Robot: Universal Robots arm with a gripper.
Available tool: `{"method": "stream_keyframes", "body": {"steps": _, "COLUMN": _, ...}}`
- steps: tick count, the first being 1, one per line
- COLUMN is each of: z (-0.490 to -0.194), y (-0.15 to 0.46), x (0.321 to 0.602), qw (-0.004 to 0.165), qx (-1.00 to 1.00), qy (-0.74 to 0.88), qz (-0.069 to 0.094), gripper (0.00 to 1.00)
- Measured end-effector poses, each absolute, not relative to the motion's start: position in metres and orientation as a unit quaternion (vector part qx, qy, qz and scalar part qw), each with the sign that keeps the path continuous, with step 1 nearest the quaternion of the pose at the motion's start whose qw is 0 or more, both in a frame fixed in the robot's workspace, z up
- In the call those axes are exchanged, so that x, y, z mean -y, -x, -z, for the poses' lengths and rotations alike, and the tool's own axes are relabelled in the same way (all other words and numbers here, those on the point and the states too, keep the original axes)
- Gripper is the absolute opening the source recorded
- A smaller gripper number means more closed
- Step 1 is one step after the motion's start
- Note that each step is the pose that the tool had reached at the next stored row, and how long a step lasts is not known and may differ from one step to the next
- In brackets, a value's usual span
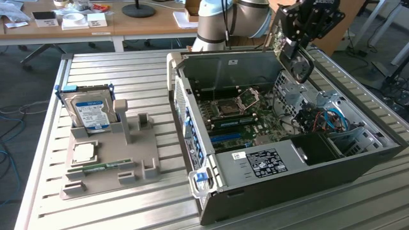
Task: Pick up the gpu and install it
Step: 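Pick up the gpu and move the gpu toward the slot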
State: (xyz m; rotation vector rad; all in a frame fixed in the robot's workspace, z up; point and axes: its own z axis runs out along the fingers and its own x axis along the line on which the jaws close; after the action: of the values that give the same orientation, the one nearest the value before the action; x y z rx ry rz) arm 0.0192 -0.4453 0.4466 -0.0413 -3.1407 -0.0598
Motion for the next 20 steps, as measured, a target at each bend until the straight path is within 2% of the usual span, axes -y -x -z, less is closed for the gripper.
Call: {"method": "stream_keyframes", "body": {"steps": 20, "z": -0.446, "y": -0.055, "x": 0.444, "qw": 0.0, "qx": 1.0, "qy": 0.013, "qz": 0.019, "gripper": 0.27}}
